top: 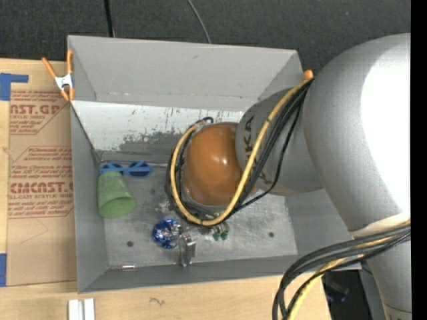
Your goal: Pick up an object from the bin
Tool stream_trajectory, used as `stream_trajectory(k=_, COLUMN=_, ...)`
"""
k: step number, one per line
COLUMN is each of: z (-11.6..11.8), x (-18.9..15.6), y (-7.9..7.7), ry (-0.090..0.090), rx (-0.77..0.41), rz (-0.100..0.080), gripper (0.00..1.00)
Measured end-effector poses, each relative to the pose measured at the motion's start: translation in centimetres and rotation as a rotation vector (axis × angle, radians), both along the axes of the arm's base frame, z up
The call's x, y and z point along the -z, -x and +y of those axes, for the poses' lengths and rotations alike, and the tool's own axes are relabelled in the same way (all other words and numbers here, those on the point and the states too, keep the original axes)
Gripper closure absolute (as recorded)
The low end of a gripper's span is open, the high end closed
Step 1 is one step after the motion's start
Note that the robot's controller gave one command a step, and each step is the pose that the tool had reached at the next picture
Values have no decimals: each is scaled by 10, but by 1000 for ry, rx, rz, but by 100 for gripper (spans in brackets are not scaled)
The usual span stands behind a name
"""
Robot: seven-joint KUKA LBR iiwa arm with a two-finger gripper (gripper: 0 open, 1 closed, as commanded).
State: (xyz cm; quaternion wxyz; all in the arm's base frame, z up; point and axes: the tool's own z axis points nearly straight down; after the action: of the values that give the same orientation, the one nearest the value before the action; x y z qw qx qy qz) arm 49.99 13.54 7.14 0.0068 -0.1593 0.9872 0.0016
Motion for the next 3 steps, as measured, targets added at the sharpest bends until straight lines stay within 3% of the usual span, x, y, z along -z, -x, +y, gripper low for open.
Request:
stream_trajectory(k=1, z=1, x=-1, y=-2, ry=2, rx=0, rz=7, gripper=0)
stream_trajectory(k=2, z=2, x=-3, y=-3, ry=-1, rx=0, rz=3, gripper=100)
stream_trajectory(k=3, z=4, x=-10, y=-3, ry=3, rx=0, rz=10, gripper=100)
